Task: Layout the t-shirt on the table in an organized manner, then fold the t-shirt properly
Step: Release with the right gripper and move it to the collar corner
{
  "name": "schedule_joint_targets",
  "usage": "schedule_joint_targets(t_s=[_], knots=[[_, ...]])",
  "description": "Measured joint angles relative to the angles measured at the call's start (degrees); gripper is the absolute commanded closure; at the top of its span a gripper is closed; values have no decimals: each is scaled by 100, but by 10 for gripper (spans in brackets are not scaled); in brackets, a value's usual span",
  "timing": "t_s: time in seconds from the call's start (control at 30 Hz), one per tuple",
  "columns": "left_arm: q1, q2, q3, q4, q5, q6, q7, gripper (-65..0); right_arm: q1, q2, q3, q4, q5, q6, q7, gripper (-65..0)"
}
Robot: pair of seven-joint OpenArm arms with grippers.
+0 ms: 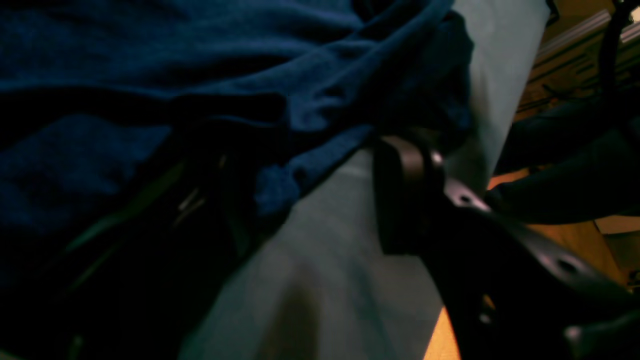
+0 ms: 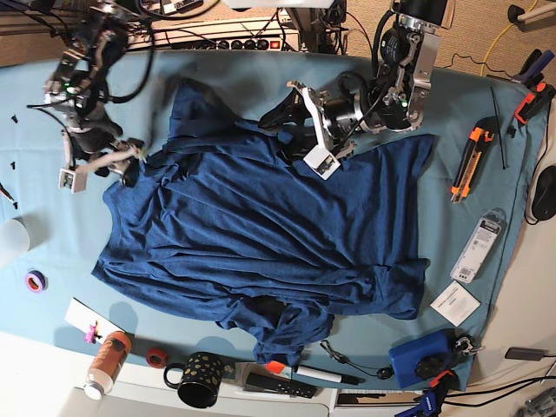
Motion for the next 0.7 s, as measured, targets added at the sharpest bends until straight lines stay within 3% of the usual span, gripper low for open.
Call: schedule_joint_targets(t_s=[0.07, 0.2, 0.53, 0.7], knots=[[0, 0, 0, 0, 0, 0, 0, -365, 118, -321, 98, -9, -79, -181, 120, -361], [0, -4, 0, 0, 4, 0, 2, -365, 267, -671, 203, -11, -70, -184, 144, -361], [0, -15, 0, -2, 210, 0, 0, -365, 293, -745, 197, -614, -22, -168, 271, -361], [2, -15, 0, -2, 212, -2, 0, -365, 514, -726, 208, -1222, 15, 146, 442, -361]])
